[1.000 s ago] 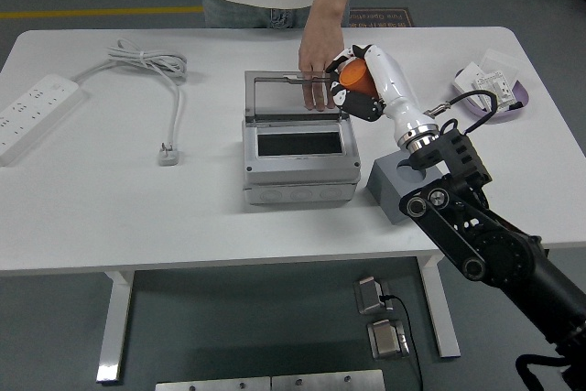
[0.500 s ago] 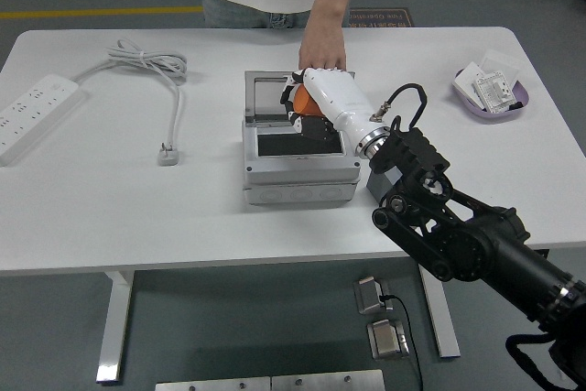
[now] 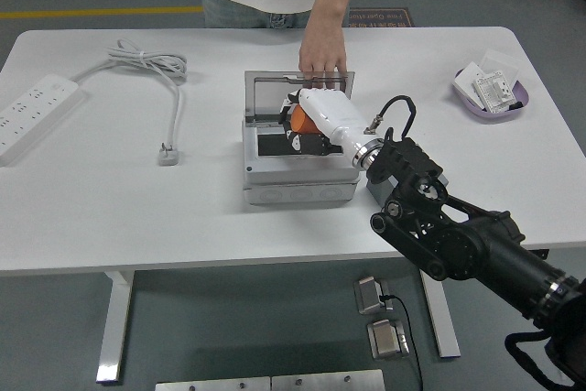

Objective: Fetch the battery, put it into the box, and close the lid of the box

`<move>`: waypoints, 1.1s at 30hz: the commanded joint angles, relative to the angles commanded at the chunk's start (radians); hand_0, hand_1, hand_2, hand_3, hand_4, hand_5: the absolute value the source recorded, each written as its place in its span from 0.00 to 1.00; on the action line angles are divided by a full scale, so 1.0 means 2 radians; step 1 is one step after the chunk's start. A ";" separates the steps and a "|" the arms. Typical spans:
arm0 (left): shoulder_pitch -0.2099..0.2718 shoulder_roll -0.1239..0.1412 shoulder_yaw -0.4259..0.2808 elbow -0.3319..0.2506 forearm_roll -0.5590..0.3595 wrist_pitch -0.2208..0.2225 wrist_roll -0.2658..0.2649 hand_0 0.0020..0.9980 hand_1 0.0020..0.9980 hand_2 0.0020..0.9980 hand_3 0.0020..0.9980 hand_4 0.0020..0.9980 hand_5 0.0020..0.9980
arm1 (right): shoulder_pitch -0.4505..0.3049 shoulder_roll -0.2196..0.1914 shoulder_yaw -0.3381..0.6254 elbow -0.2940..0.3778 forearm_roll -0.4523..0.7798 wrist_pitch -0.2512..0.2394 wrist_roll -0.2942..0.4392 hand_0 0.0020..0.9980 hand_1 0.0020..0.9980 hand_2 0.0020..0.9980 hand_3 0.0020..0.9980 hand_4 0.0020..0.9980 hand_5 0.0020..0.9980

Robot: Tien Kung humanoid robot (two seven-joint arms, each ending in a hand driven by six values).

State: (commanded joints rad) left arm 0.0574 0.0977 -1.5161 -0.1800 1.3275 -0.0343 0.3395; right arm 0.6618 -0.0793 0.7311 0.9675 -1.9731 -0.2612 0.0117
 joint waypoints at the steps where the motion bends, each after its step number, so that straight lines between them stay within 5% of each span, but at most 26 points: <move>1: 0.000 0.000 0.000 0.000 0.000 0.000 0.000 0.73 0.74 0.72 0.78 0.83 0.51 | 0.000 0.000 0.000 -0.001 -0.001 0.001 0.000 0.27 0.31 0.35 0.34 0.00 0.00; 2: 0.000 0.000 -0.001 0.000 0.001 0.000 0.000 0.73 0.74 0.72 0.78 0.83 0.51 | 0.000 0.000 0.000 -0.003 -0.002 0.002 0.000 0.27 0.31 0.35 0.34 0.00 0.00; 3: 0.000 0.000 -0.001 0.000 0.002 0.000 0.000 0.73 0.74 0.72 0.78 0.83 0.51 | -0.001 0.000 0.000 -0.004 -0.003 0.003 0.000 0.40 0.45 0.48 0.59 0.26 0.00; 8: -0.001 -0.001 -0.002 0.000 0.003 0.000 0.000 0.73 0.74 0.72 0.78 0.83 0.51 | -0.003 0.001 0.002 -0.009 -0.005 0.005 0.001 0.40 0.45 0.48 0.59 0.26 0.00; 9: -0.001 -0.001 -0.002 0.000 0.004 0.000 0.000 0.73 0.74 0.72 0.78 0.83 0.51 | -0.003 0.001 0.002 -0.009 -0.004 0.005 0.001 0.72 0.69 0.70 0.82 0.72 0.32; 14: -0.002 -0.001 -0.003 0.000 0.005 0.001 0.000 0.73 0.74 0.72 0.78 0.83 0.51 | -0.006 0.002 0.004 -0.012 0.002 0.003 0.005 0.72 0.69 0.70 0.82 0.72 0.32; 15: -0.002 -0.001 -0.003 0.000 0.005 0.001 -0.001 0.73 0.74 0.72 0.78 0.83 0.51 | -0.006 0.002 0.004 -0.012 0.003 0.003 0.006 0.83 0.75 0.76 0.87 0.88 0.43; 26: -0.004 -0.003 -0.004 0.000 0.008 0.001 -0.002 0.73 0.74 0.72 0.78 0.83 0.51 | -0.014 -0.001 0.009 -0.010 0.019 0.000 0.008 0.85 0.76 0.77 0.87 0.87 0.42; 33: -0.004 -0.005 -0.004 0.000 0.007 0.002 -0.002 0.73 0.74 0.72 0.78 0.83 0.51 | -0.025 -0.019 0.033 0.048 0.058 0.015 -0.006 0.87 0.75 0.77 0.89 0.91 0.46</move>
State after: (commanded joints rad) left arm 0.0501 0.0884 -1.5238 -0.1800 1.3412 -0.0307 0.3359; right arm 0.6112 -0.1182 0.7962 1.0628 -1.8567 -0.2306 -0.0011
